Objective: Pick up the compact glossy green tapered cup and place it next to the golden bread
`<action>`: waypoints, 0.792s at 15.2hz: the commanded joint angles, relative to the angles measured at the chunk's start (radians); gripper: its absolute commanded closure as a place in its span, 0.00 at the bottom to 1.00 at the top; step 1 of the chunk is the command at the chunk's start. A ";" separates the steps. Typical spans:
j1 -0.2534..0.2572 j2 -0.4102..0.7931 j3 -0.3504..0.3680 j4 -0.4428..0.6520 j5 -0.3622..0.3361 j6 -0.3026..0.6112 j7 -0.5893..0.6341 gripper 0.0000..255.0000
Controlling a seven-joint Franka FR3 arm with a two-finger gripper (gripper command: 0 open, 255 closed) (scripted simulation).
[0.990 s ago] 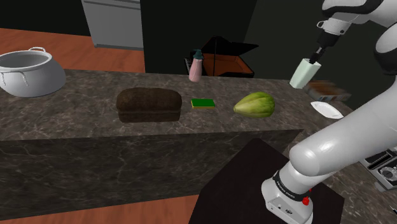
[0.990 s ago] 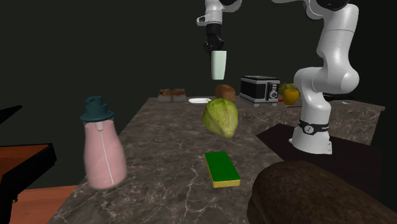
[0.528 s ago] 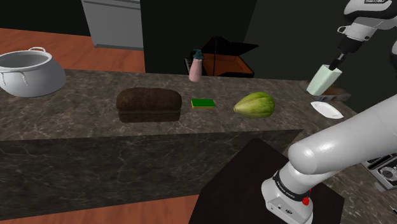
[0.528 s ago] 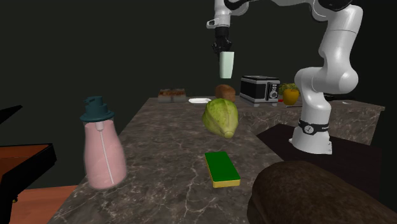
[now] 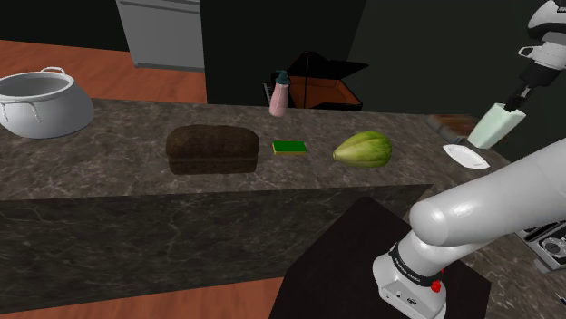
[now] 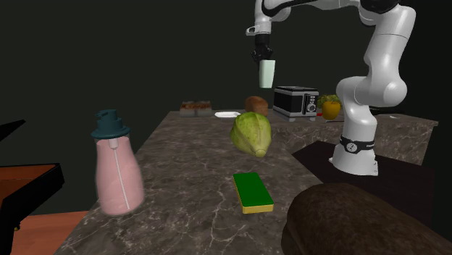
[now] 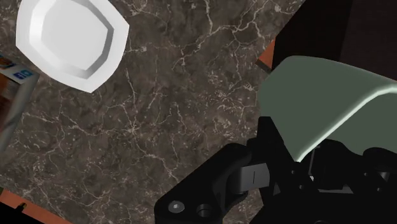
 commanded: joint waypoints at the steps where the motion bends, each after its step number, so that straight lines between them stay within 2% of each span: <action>1: -0.018 -0.015 -0.028 -0.006 -0.017 0.001 -0.044 1.00; 8: -0.044 0.052 -0.193 0.071 0.006 -0.004 -0.247 1.00; 12: -0.045 0.155 -0.335 0.141 0.082 -0.004 -0.404 1.00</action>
